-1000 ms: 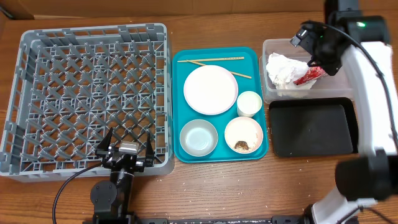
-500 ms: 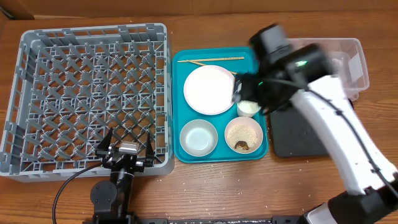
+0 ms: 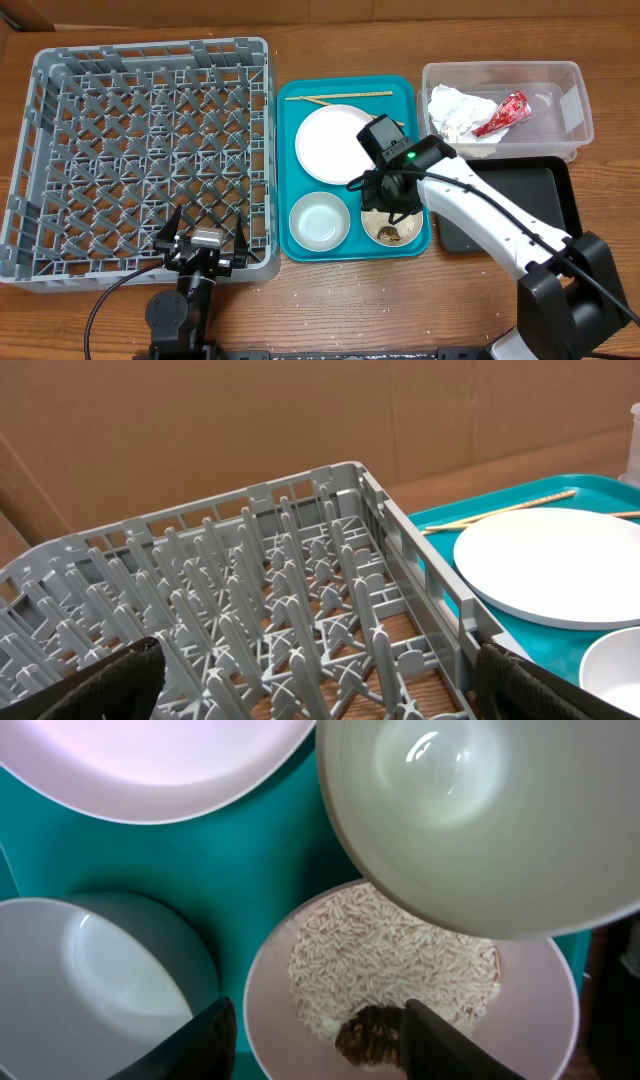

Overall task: Sort waste into correct bins and load items into the dishwasher
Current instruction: 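Grasp the pink bowl of rice with the right gripper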

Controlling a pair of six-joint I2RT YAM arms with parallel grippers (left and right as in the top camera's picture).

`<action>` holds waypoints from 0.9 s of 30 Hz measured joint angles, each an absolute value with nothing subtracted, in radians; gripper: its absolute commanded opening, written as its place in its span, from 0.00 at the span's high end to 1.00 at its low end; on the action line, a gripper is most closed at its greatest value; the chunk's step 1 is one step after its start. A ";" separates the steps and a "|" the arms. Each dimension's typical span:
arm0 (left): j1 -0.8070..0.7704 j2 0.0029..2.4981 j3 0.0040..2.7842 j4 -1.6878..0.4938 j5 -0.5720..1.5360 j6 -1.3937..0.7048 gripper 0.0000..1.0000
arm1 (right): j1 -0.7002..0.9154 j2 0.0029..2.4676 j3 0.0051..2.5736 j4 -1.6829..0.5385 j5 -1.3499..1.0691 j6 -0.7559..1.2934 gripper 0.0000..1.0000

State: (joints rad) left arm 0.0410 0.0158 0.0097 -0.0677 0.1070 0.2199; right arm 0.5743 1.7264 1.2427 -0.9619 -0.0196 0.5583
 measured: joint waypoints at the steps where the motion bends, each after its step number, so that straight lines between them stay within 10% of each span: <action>1: 0.041 0.016 0.010 -0.068 0.107 0.220 0.00 | 0.577 1.727 1.237 -0.949 -0.020 0.558 0.46; 27: 0.041 0.016 0.010 -0.068 0.107 0.220 0.00 | 0.642 1.832 1.229 -0.903 0.048 0.786 0.78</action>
State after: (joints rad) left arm 0.0414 0.0158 0.0097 -0.0677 0.1070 0.2199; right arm 0.6422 1.8320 1.2285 -0.9028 0.0479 0.7864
